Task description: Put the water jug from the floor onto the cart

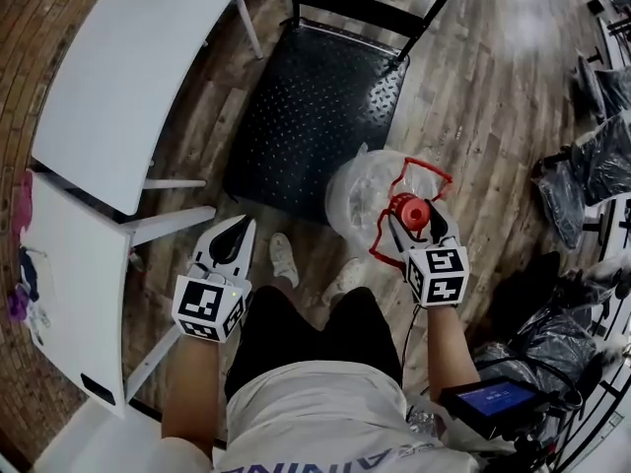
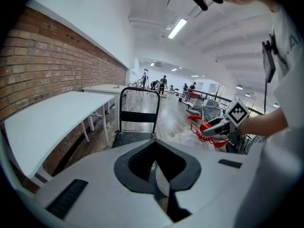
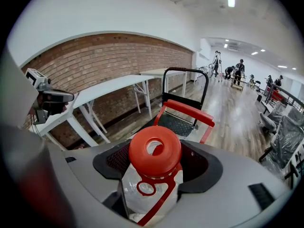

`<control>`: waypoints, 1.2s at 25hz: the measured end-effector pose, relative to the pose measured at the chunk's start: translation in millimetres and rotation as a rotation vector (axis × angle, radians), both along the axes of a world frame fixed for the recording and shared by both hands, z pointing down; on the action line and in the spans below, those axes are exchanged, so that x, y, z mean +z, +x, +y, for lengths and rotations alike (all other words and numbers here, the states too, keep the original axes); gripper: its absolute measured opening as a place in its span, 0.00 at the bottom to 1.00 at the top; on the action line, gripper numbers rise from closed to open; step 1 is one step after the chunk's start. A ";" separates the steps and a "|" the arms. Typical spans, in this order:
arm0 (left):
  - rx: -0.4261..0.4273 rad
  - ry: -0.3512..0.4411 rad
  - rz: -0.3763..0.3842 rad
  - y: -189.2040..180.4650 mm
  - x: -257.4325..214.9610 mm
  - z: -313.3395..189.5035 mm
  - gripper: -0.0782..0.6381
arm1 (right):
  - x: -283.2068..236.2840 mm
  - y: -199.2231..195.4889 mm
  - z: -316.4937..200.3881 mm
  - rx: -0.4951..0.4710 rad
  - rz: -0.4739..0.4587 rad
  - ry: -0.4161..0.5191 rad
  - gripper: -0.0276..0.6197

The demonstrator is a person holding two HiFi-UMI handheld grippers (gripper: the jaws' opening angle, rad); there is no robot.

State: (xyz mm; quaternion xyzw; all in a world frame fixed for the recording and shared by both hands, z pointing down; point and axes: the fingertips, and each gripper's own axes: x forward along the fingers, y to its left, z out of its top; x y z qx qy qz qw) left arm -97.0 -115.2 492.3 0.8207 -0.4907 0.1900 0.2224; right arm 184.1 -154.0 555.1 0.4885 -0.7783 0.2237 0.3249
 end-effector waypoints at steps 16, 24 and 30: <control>-0.103 -0.086 0.026 -72.4 26.5 21.9 0.11 | 71.5 -113.1 -27.0 -0.132 0.030 -0.060 0.52; -0.129 -0.097 0.034 -91.2 31.7 19.2 0.11 | 109.1 -129.6 -37.3 -0.124 0.079 -0.103 0.52; -0.127 -0.114 0.036 -93.3 35.7 21.1 0.11 | 121.7 -127.0 -37.7 -0.116 0.093 -0.130 0.52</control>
